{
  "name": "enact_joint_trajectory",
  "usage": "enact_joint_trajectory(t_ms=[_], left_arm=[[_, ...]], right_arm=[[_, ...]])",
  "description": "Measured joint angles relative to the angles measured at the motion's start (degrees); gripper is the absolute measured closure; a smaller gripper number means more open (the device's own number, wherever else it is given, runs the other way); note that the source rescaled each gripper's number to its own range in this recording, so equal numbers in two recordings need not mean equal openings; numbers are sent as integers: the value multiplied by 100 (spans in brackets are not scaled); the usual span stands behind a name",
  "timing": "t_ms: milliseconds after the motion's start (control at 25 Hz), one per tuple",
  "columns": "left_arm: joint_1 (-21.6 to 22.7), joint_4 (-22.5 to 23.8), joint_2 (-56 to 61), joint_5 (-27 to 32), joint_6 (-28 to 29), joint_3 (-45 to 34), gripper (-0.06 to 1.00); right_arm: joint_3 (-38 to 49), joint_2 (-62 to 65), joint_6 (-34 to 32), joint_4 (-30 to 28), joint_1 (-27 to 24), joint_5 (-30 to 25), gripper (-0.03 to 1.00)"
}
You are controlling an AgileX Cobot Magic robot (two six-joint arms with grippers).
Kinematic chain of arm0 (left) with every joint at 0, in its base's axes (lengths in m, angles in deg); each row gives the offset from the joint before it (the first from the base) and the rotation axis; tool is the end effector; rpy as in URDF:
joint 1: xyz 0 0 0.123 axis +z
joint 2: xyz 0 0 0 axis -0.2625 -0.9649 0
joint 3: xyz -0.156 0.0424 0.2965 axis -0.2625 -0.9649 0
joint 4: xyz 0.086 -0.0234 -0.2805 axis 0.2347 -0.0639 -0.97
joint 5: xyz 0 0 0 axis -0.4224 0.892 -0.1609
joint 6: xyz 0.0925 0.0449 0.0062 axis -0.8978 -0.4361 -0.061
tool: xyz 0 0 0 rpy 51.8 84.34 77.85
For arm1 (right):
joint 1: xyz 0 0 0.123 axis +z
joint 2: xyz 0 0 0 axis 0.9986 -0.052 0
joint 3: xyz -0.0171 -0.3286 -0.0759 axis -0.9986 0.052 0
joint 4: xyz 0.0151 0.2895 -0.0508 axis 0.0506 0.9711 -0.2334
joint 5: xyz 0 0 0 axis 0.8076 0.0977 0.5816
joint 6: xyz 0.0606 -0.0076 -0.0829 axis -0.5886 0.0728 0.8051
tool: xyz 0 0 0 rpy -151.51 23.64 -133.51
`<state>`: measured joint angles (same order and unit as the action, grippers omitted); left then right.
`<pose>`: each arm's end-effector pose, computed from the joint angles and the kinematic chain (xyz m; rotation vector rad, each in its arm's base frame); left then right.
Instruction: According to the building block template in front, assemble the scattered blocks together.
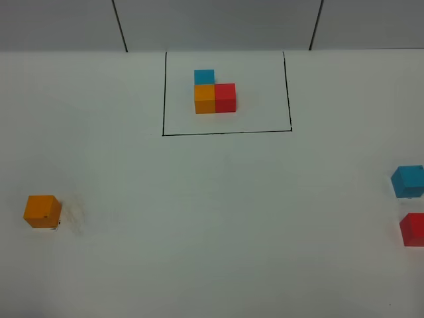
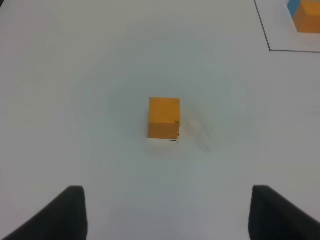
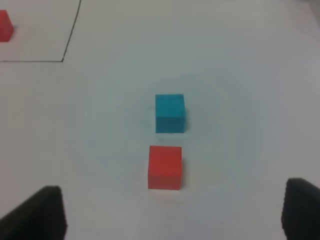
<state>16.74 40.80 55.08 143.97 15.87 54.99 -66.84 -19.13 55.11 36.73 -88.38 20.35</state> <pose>-0.0109 -0.0013 0.2934 -0.0646 2.0398 -0.0197 -0.0114 0.0002 0.2926 0.0018 2.0419 -0.0287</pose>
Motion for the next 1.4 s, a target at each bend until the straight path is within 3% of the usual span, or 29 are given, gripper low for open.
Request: enact_joint_trajectory(t_ms=[1400], left_arm=[[0,5,-401,-77,-7,176,52]], right_arm=[[0,0,0,0,0,0,23]])
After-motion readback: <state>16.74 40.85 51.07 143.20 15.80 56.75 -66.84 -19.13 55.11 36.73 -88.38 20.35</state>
